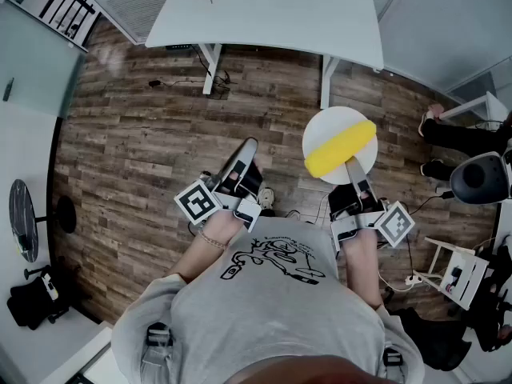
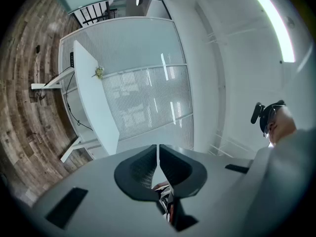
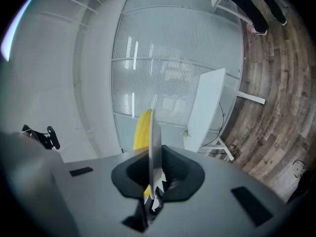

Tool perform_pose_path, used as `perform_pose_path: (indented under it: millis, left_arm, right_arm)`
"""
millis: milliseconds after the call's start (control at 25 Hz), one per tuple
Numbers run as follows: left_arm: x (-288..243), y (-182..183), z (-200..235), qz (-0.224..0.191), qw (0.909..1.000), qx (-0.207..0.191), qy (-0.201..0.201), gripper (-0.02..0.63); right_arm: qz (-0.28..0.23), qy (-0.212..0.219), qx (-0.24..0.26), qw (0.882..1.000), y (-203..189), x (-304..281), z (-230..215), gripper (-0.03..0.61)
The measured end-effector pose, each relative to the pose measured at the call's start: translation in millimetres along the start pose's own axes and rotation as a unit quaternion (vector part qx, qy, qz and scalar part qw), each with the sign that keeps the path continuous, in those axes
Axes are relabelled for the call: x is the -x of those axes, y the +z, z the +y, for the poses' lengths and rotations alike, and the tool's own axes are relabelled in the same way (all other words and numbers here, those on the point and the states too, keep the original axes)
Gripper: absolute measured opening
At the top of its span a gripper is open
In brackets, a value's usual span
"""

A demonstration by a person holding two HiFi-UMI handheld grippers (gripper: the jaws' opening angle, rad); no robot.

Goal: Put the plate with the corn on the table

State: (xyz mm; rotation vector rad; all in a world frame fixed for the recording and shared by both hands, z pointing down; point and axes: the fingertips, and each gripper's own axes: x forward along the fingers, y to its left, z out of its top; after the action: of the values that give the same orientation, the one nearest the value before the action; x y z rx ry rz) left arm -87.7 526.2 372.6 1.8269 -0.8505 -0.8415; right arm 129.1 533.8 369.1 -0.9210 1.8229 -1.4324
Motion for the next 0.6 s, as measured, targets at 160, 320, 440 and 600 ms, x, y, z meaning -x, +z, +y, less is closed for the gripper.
perform_pose_path:
  millis: [160,320,440,600]
  left_arm:
    - [0.7,6.9,0.8,0.002,1.0,0.002,-0.002,0.029]
    - [-1.6,20.3,8.0,0.004,1.0,0.004,-0.003,0.029]
    - [-1.3,30.7,15.8,0.006,1.0,0.007,-0.001,0.029]
    - [2.1,47.0,23.9,0.011,0.9999,0.006,0.001,0.029]
  right_arm:
    - [0.003,-0.001,0.005,1.0,-5.1,-7.2,2.2,0.026]
    - [-0.002,0.006,0.002,1.0,-9.4,-24.9,4.3,0.029]
    - [-0.004,0.006,-0.001,1.0,-14.4,-39.5,3.2,0.029]
    - [-0.008,0.003,-0.001,1.0,-22.3,-54.6,2.3,0.029]
